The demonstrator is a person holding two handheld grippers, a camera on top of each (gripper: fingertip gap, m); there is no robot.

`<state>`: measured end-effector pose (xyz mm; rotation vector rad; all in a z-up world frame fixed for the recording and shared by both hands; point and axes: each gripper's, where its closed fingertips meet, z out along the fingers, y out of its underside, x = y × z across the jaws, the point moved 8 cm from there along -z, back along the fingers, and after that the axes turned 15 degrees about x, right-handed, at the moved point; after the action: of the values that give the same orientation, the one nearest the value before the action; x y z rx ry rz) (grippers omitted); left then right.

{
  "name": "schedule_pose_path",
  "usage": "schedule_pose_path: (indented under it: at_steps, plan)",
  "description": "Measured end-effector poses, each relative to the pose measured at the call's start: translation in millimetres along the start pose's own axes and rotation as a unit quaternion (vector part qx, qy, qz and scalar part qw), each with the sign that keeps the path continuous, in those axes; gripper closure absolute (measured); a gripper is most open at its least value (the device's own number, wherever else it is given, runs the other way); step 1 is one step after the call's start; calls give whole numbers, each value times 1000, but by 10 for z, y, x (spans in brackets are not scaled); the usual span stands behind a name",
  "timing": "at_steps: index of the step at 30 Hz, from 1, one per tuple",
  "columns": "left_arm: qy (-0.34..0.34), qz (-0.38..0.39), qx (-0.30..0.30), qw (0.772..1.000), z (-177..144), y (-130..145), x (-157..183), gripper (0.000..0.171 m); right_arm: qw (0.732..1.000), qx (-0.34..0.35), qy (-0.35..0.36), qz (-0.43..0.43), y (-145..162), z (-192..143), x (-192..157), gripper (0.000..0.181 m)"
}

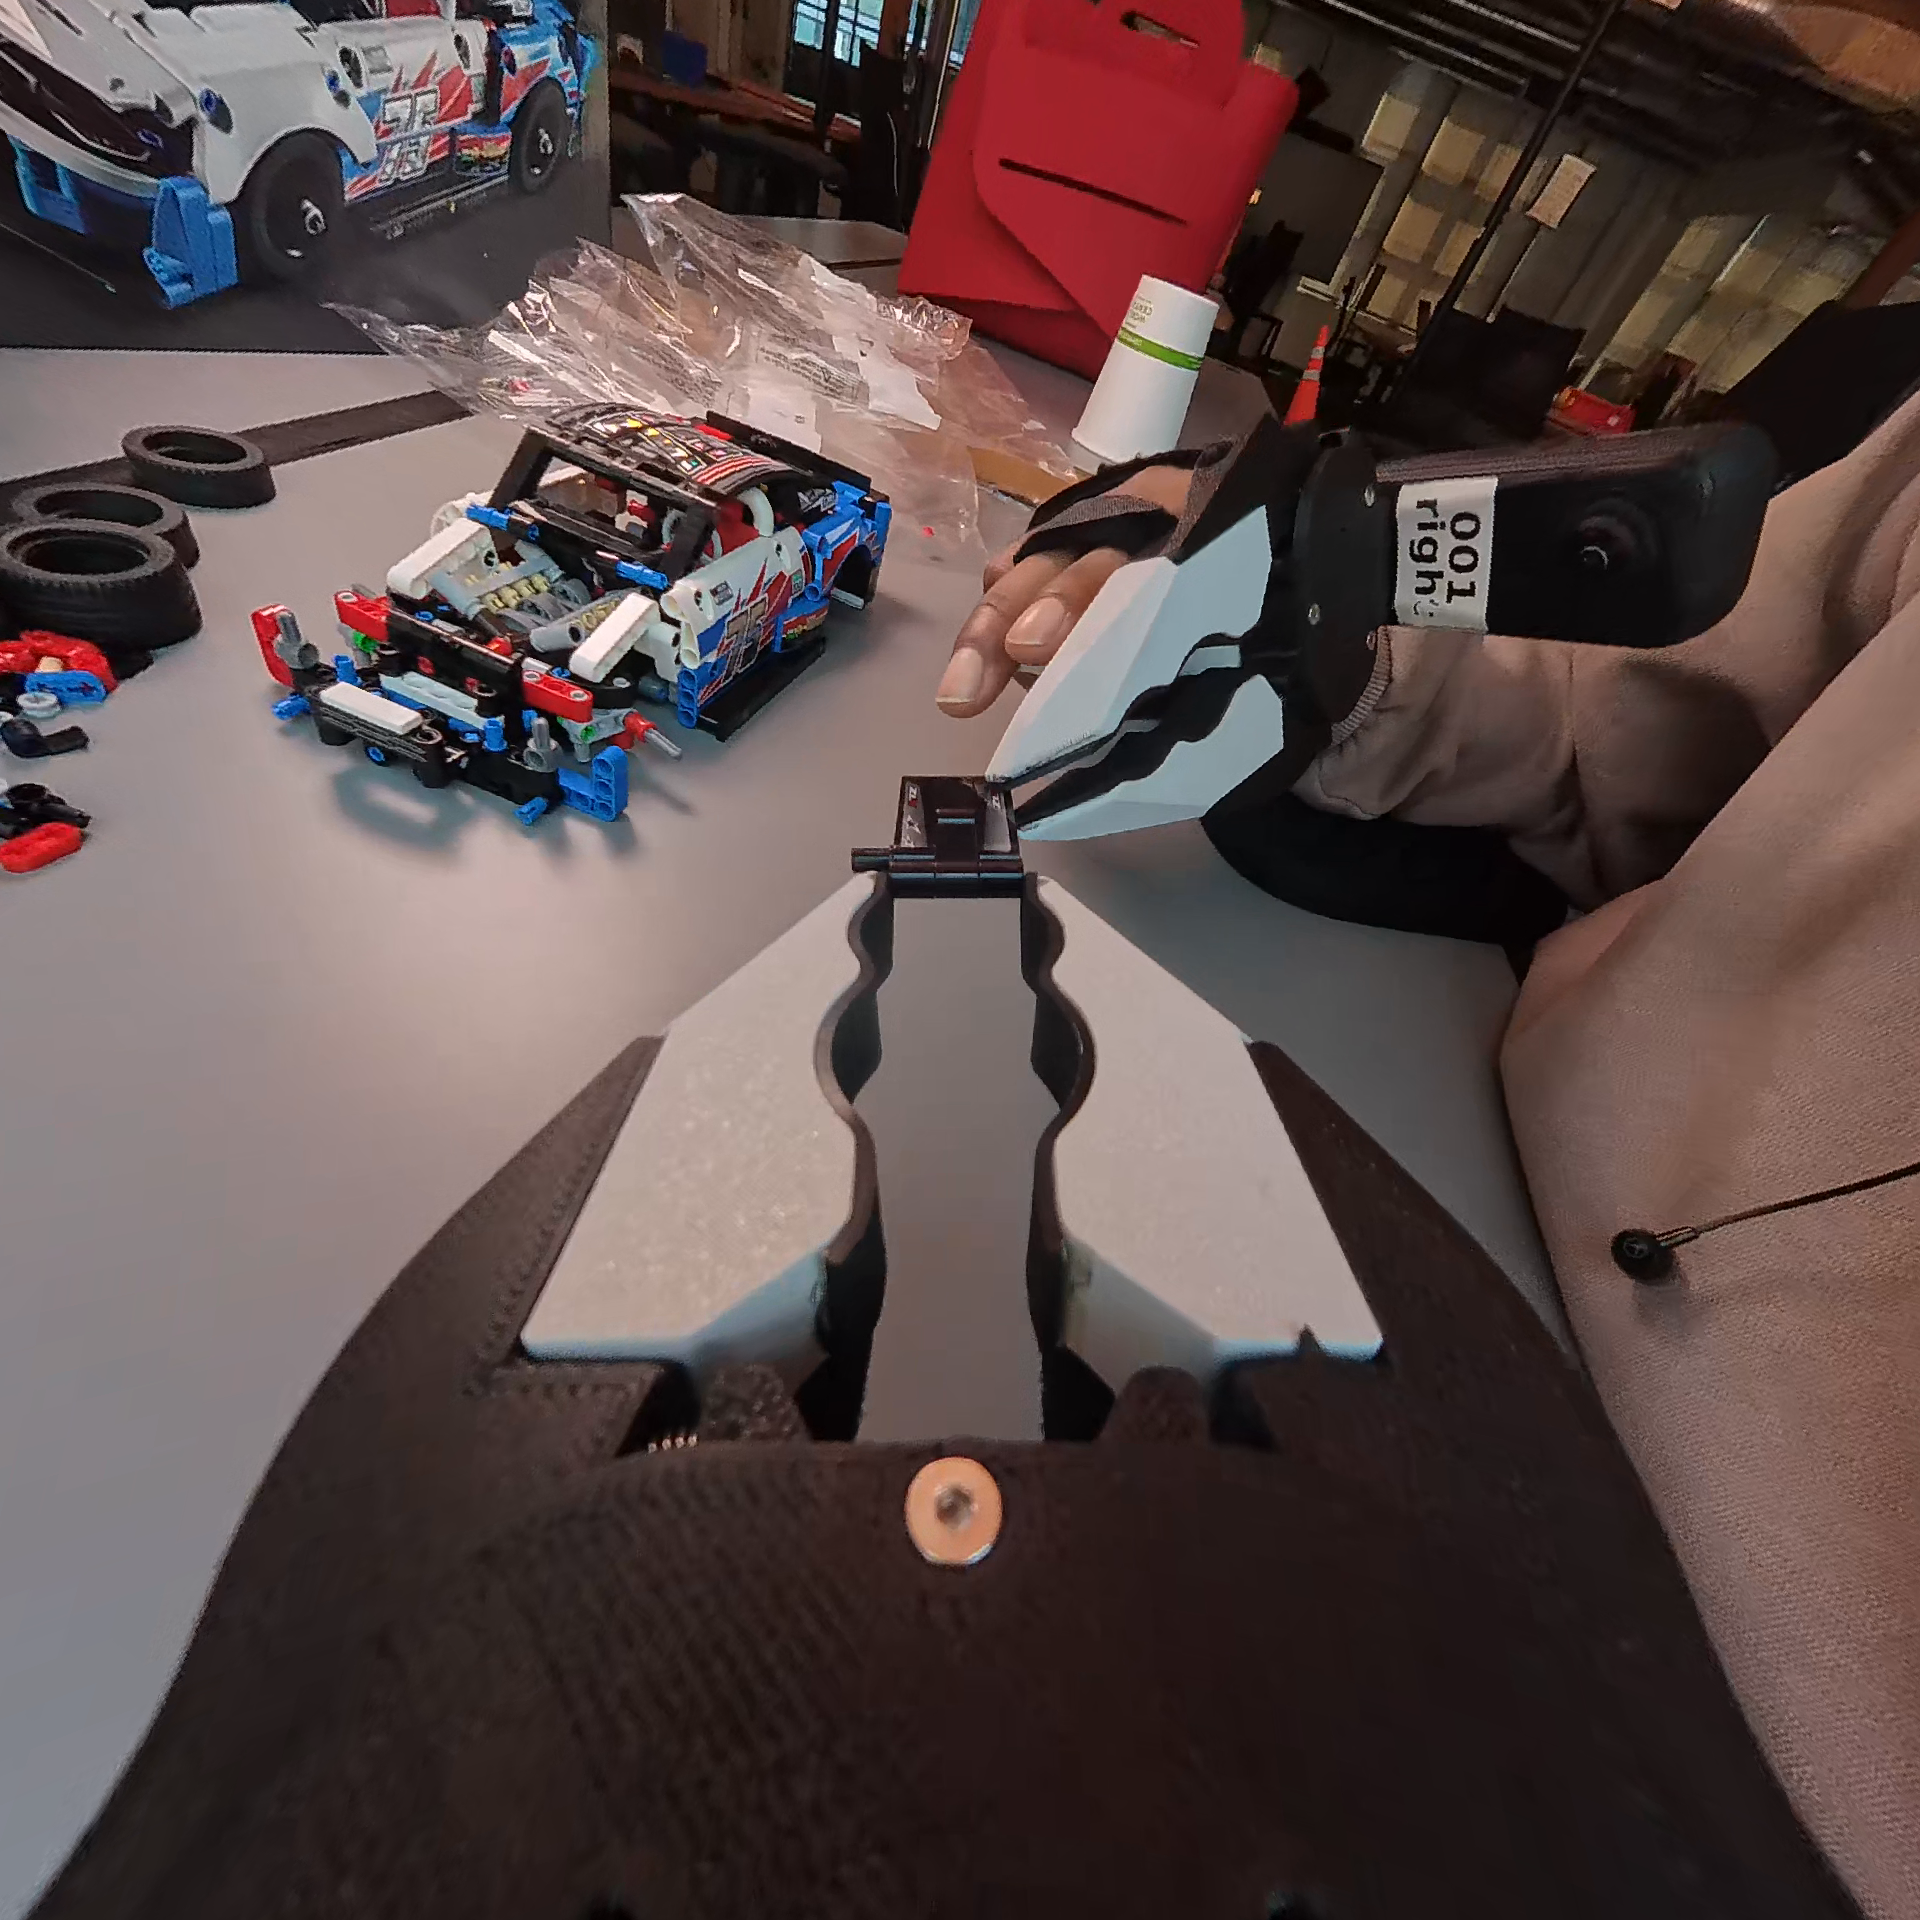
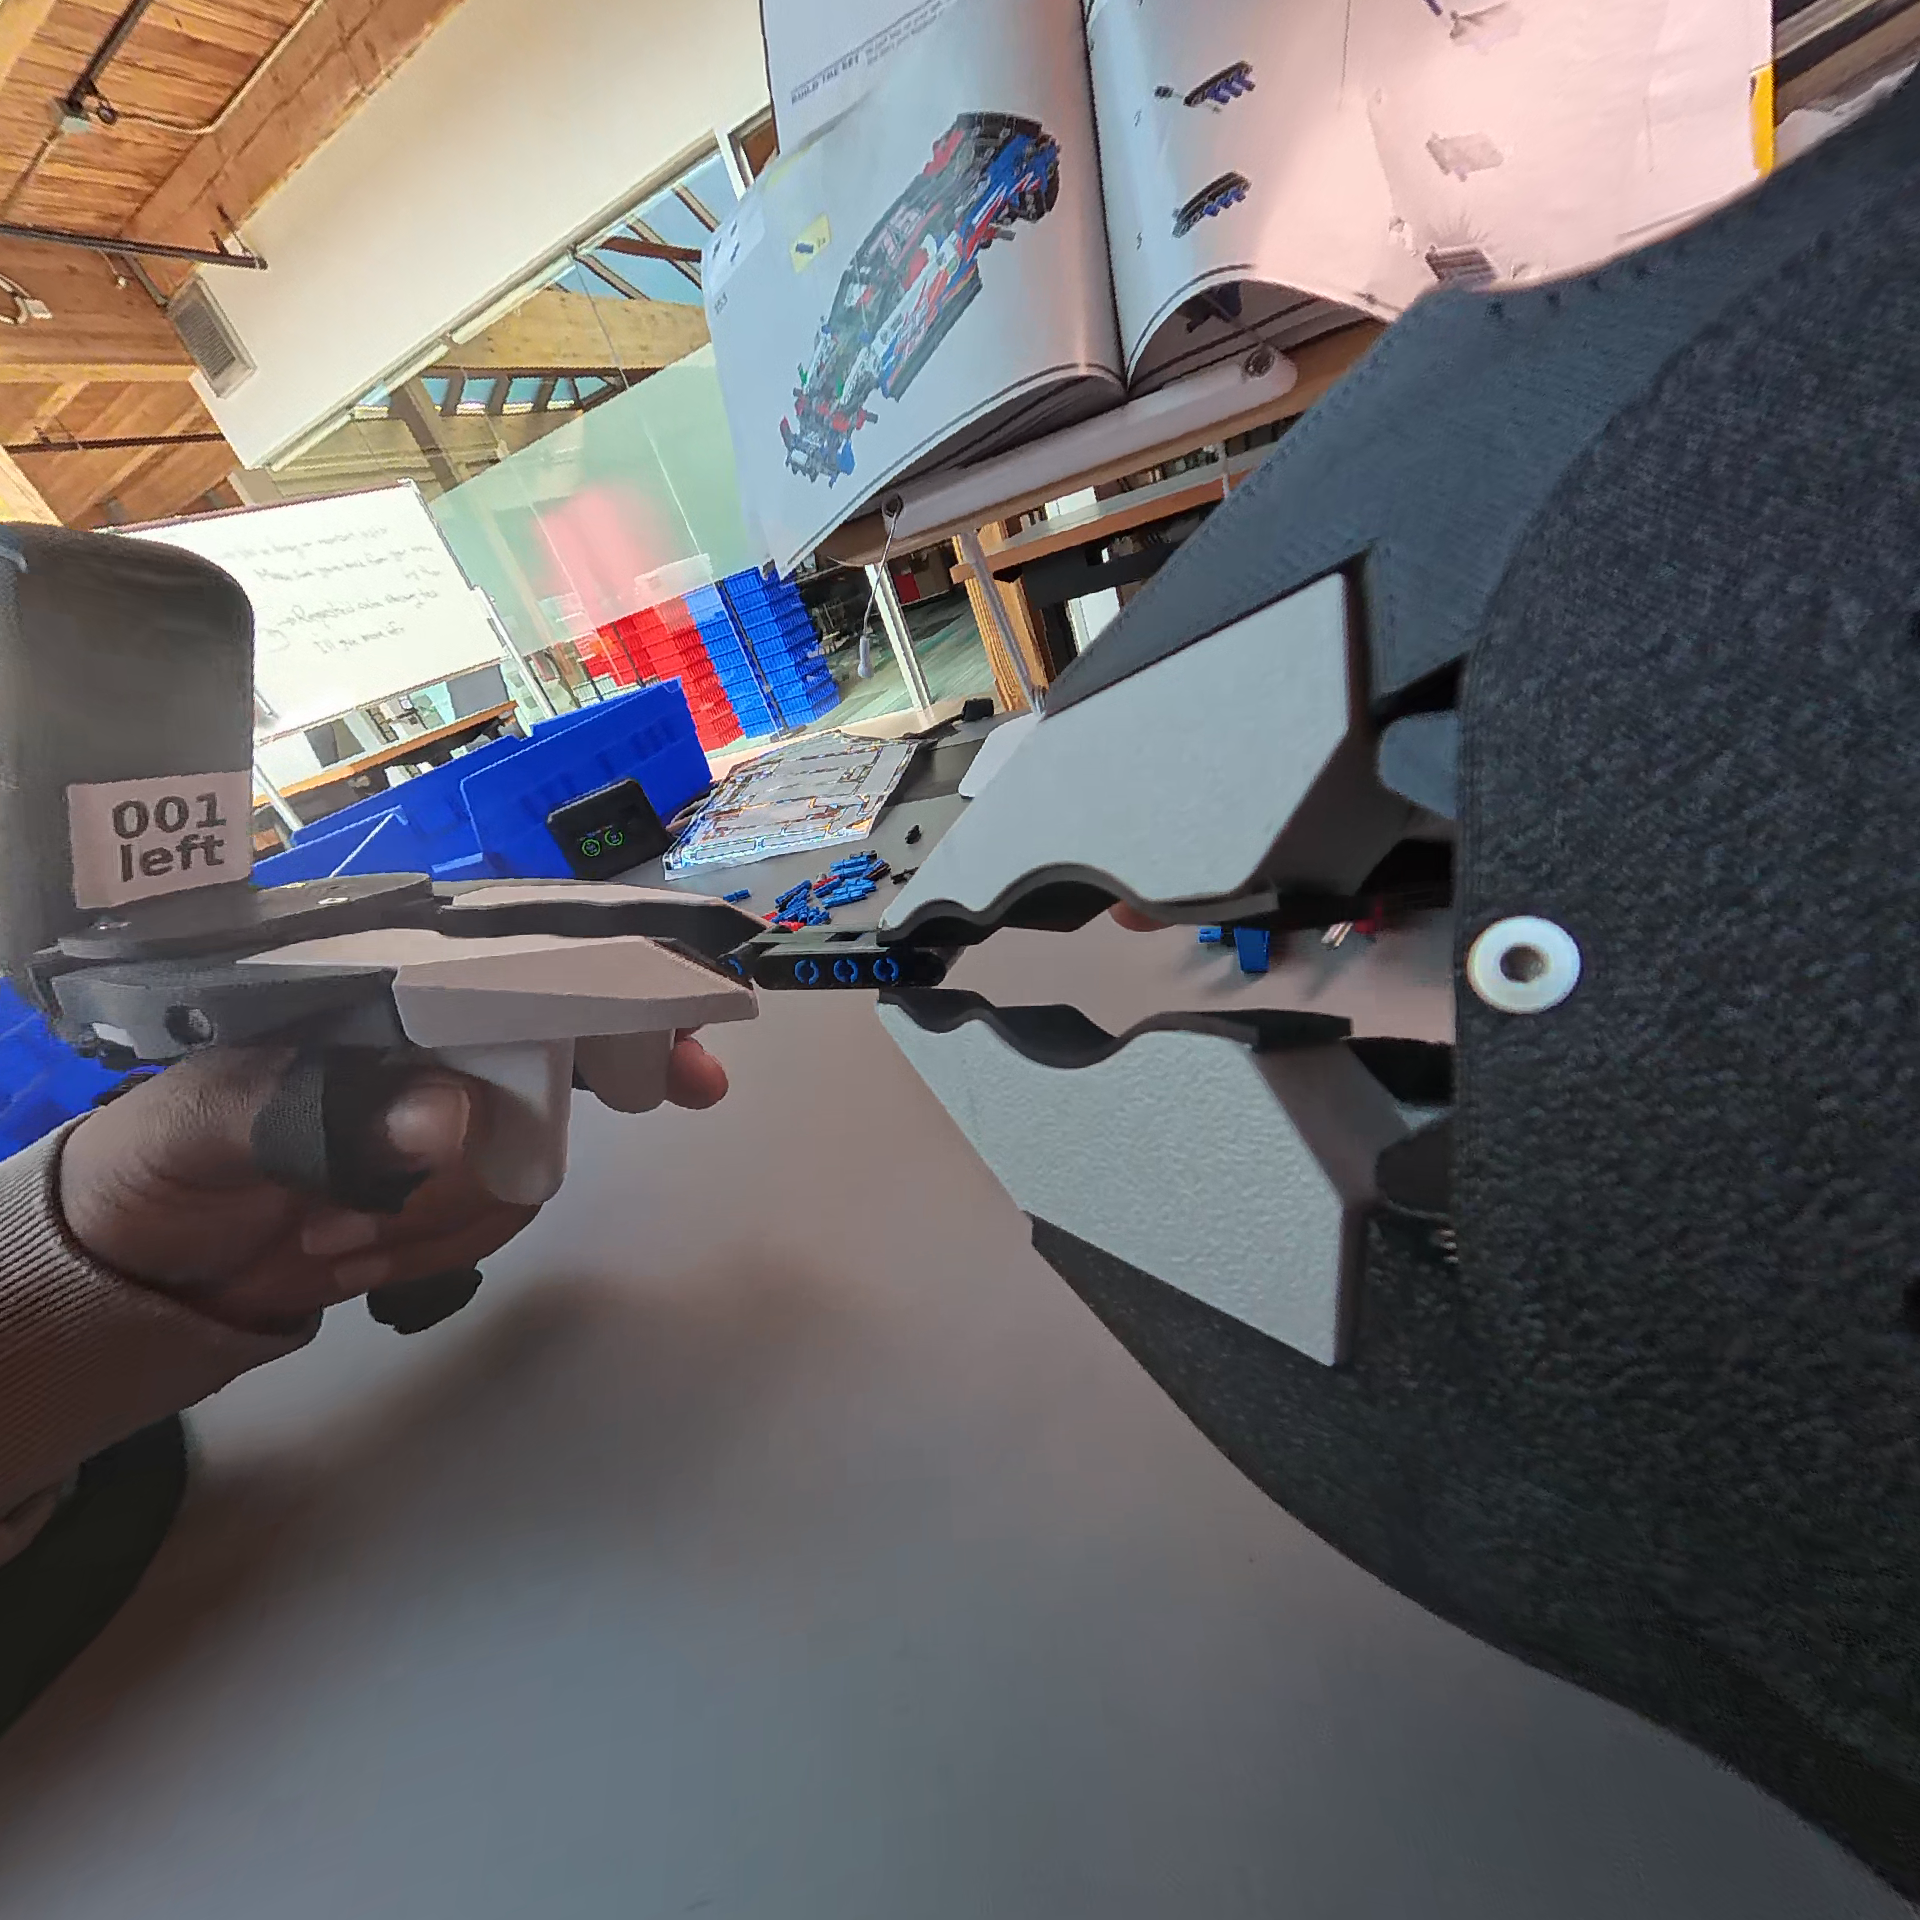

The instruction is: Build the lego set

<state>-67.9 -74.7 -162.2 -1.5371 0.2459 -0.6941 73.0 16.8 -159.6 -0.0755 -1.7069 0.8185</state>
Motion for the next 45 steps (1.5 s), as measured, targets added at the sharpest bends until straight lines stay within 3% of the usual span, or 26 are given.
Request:
schedule_pose_path:
  at_steps: [6, 11, 15, 20, 24, 28, 32, 38, 42, 45]
  plan:
    - [7, -67, 17, 998, -8, -4, -28, 148, 999, -7, 1, -40, 4, 6, -12, 176]
    - [-2, -33, 17, 999, -2, -20, -10, 148, 1000, -4, 15, -18, 18, 8, 8, 175]
    - [-14, 21, 16, 1000, -16, -47, -1, 149, 996, 23, 32, 76, 20, -8, 69, 171]
    - [-22, 95, 26, 995, -31, -90, 39, 149, 960, 73, 43, 266, 70, -67, 190, 161]
    - [-21, 142, 36, 989, -29, -107, 86, 149, 907, 100, 24, 407, 105, -61, 227, 148]
    - [-14, 167, 49, 985, -32, -133, 131, 149, 850, 131, 32, 509, 140, -83, 324, 147]
    - [2, 177, 55, 983, -12, -123, 185, 149, 820, 153, 28, 551, 122, -72, 342, 149]
    - [0, 188, 52, 981, 2, -115, 203, 149, 804, 150, 23, 575, 132, -48, 333, 181]
    - [-9, 182, 63, 981, -22, -146, 179, 149, 800, 147, 51, 580, 200, -70, 370, 180]
    - [-13, 189, 70, 979, -30, -162, 181, 149, 790, 145, 63, 592, 245, -85, 393, 168]
